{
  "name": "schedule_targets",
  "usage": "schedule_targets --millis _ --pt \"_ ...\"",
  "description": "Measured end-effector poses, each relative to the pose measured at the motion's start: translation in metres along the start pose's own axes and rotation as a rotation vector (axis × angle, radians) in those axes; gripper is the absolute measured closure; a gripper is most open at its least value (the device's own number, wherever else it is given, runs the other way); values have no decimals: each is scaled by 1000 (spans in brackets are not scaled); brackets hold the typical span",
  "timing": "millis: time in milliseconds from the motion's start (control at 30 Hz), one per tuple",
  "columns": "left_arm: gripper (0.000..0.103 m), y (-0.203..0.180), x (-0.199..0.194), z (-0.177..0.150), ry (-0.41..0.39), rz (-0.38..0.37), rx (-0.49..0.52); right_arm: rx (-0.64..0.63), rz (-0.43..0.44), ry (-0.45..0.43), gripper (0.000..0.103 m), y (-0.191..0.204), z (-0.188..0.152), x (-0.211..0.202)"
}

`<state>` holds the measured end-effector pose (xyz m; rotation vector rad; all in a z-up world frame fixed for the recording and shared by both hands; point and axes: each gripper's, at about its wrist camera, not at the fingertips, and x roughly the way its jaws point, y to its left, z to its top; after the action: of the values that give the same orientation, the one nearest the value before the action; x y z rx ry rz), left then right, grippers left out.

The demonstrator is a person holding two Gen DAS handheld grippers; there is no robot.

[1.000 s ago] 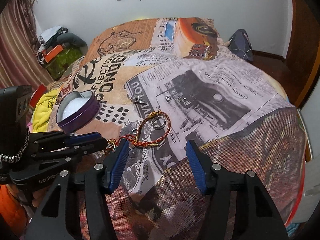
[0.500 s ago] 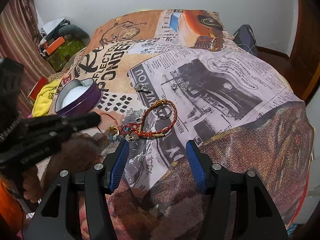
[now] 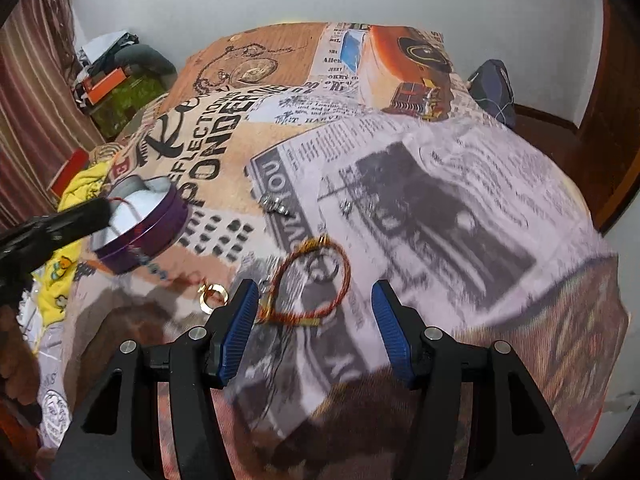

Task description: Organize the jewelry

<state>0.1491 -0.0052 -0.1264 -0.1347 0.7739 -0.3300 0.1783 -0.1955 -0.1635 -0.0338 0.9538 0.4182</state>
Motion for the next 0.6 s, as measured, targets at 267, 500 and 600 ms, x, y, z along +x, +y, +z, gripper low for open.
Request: schedule_targets --millis 267,500,600 --pt "103 6 2 3 -16 3 -2 -29 -5 66 68 -8 13 23" --pt "103 11 14 -4 15 -4 -21 -23 29 88 81 -4 10 27" --pt "103 11 16 -5 18 -7 -20 -49 -7 100 81 2 11 34"
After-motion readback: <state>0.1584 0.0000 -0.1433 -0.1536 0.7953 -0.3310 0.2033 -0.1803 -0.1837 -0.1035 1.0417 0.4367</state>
